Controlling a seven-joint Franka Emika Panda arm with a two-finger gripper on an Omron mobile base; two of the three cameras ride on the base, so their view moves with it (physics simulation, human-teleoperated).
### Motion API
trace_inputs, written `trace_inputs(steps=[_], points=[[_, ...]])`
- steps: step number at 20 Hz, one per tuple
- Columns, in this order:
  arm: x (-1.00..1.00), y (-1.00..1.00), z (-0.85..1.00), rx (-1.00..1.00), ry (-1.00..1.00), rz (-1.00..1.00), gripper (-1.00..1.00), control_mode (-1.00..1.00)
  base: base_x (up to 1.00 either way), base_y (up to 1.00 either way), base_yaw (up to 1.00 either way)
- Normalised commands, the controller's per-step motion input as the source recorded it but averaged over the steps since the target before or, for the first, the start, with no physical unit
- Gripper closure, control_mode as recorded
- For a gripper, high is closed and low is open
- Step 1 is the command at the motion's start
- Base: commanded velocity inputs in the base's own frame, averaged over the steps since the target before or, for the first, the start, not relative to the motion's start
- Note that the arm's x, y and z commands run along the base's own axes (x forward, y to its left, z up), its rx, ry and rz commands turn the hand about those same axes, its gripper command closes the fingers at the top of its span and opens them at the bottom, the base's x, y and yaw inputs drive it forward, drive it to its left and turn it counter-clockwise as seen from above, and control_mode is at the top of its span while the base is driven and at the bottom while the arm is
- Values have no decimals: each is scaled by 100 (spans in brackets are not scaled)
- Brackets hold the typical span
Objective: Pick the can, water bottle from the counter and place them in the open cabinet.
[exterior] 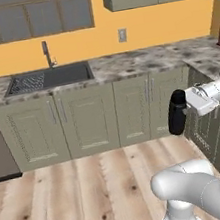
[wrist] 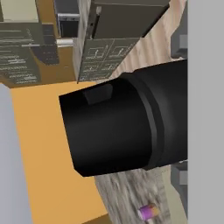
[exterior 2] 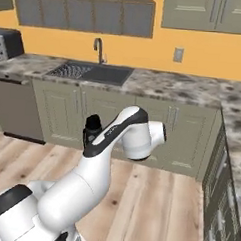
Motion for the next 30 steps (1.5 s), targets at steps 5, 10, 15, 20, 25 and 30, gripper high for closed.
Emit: trace_inputs(steps=[5, 10, 15, 20, 25, 30], points=[[0, 0, 0, 0, 0, 0, 100, 100, -3, -15, -45], [0, 0, 0, 0, 0, 0, 100, 100, -57, 0, -45], [0, 0, 0, 0, 0, 0, 100, 100, -58, 0, -44], [0, 0, 0, 0, 0, 0, 100, 100, -47, 0, -45], [0, 0, 0, 0, 0, 0, 100, 100, -31, -13, -46], [0, 0, 0, 0, 0, 0, 100, 100, -27, -19, -47]])
